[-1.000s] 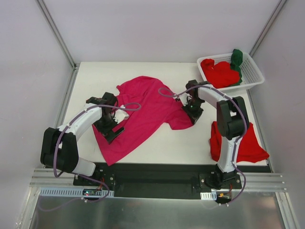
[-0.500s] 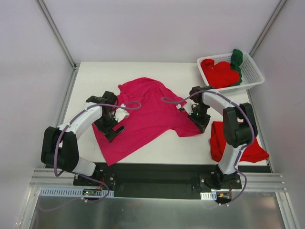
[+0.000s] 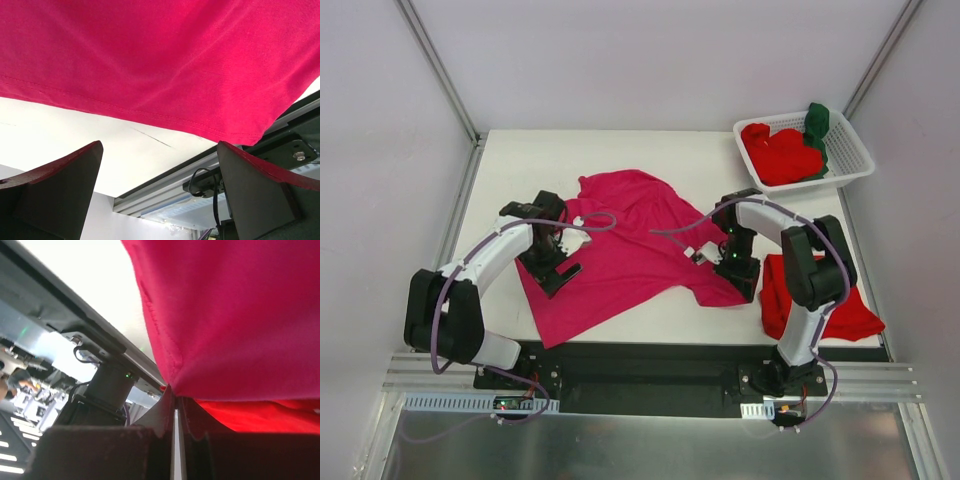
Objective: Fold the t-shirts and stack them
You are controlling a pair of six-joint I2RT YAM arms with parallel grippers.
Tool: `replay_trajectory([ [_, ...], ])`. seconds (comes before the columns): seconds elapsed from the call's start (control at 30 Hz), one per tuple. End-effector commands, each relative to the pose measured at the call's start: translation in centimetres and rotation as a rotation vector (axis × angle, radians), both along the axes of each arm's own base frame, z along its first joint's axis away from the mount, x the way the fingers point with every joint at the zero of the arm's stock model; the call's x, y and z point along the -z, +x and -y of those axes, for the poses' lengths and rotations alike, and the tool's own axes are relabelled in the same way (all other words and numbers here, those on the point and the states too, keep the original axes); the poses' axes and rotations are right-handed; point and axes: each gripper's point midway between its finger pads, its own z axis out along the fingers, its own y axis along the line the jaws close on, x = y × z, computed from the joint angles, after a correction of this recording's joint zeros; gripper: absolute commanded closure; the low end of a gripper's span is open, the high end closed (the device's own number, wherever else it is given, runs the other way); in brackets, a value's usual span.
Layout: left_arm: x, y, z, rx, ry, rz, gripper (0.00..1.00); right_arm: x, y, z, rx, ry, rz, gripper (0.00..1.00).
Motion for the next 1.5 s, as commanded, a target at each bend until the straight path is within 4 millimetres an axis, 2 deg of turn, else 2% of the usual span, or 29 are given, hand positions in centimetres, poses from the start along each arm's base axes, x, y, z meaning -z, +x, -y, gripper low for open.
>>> replay_trajectory([
  [0.0,-0.6,-0.5,-0.1,0.028,-0.003,0.021,0.01,-3.3,-5.1,0.3,-0.036,0.028,-0.294,0.99],
  [0.03,-0.6,-0.5,-0.1,0.03,-0.002,0.017,0.01,-3.3,-5.2,0.2,-0.035,0.027,-0.322,0.98],
  [0.07,-0.6,-0.6,-0.2,0.033,-0.001,0.02,0.01,-3.3,-5.1,0.1,-0.022,0.026,-0.313,0.86],
  [0.1,-0.7,-0.5,-0.2,0.036,0.0,0.027,0.01,-3.3,-4.5,-0.2,-0.016,0.037,-0.283,0.7],
  [0.13,-0.7,-0.5,-0.3,0.037,0.001,0.029,0.01,-3.1,-3.7,-0.4,-0.013,0.053,-0.221,0.35],
  [0.17,-0.7,-0.6,-0.4,0.044,0.008,0.031,0.01,-3.1,-3.0,-0.1,-0.017,0.031,-0.172,0.16],
  [0.2,-0.8,-0.5,-0.4,0.047,0.009,0.036,0.01,-3.2,-2.3,-0.1,-0.029,0.033,-0.138,0.02],
  [0.27,-0.9,-0.5,-0.8,0.055,0.022,0.044,0.01,-3.5,-0.3,0.6,-0.04,-0.003,-0.013,0.04],
  [0.3,-1.1,-0.4,-0.8,0.058,0.026,0.053,0.01,-4.0,1.4,0.6,-0.043,-0.005,0.069,0.04],
  [0.33,-1.2,-0.2,-0.9,0.064,0.029,0.062,0.01,-4.3,4.0,1.5,-0.057,-0.055,0.19,0.04],
  [0.4,-1.4,0.1,-0.9,0.061,0.03,0.078,0.01,-5.9,7.8,1.8,-0.04,-0.085,0.388,0.04],
  [0.43,-1.6,0.5,-0.7,0.055,0.025,0.093,0.01,-7.3,11.1,1.2,-0.022,-0.061,0.529,0.04],
  [0.5,-2.0,1.2,-0.9,0.027,0.04,0.124,0.01,-9.1,14.1,0.7,-0.013,-0.057,0.666,0.04],
  [0.53,-2.2,2.1,-0.6,0.017,0.035,0.146,0.01,-10.4,16.3,-0.4,0.004,-0.013,0.751,0.04],
  [0.67,-1.4,3.5,0.8,-0.017,-0.013,0.131,0.01,-10.0,19.0,-4.5,0.05,0.162,0.775,0.04],
  [0.77,-0.6,4.4,2.6,-0.03,-0.073,0.075,0.01,-8.9,21.0,-7.4,0.055,0.24,0.796,0.04],
  [0.8,-0.5,4.7,3.0,-0.028,-0.08,0.065,0.01,-8.0,21.6,-8.1,0.046,0.251,0.79,0.04],
  [0.9,-0.2,6.8,4.0,-0.034,-0.094,0.046,0.01,-6.6,22.2,-9.7,0.019,0.295,0.771,0.04],
  [1.0,0.4,9.4,4.4,-0.049,-0.071,0.047,0.01,-4.8,22.8,-10.7,-0.024,0.311,0.756,0.04],
  [1.03,0.6,10.8,4.5,-0.06,-0.066,0.055,0.01,-4.0,22.7,-11.0,-0.033,0.316,0.736,0.04],
  [1.1,0.8,12.7,4.1,-0.102,-0.045,0.074,0.01,-3.3,22.9,-11.2,-0.042,0.317,0.724,0.04],
  [1.13,0.9,14.3,3.7,-0.142,-0.041,0.087,0.01,-3.0,22.8,-11.2,-0.042,0.316,0.714,0.04],
  [1.23,1.1,17.3,2.2,-0.216,-0.006,0.13,0.01,-2.4,21.3,-11.1,-0.042,0.329,0.66,0.04],
  [1.33,2.2,18.4,1.0,-0.241,0.032,0.129,0.01,-2.1,19.4,-10.8,-0.045,0.328,0.606,0.04],
  [1.47,4.3,18.4,0.1,-0.238,0.057,0.09,0.01,-0.7,16.9,-9.6,-0.054,0.294,0.532,0.04],
])
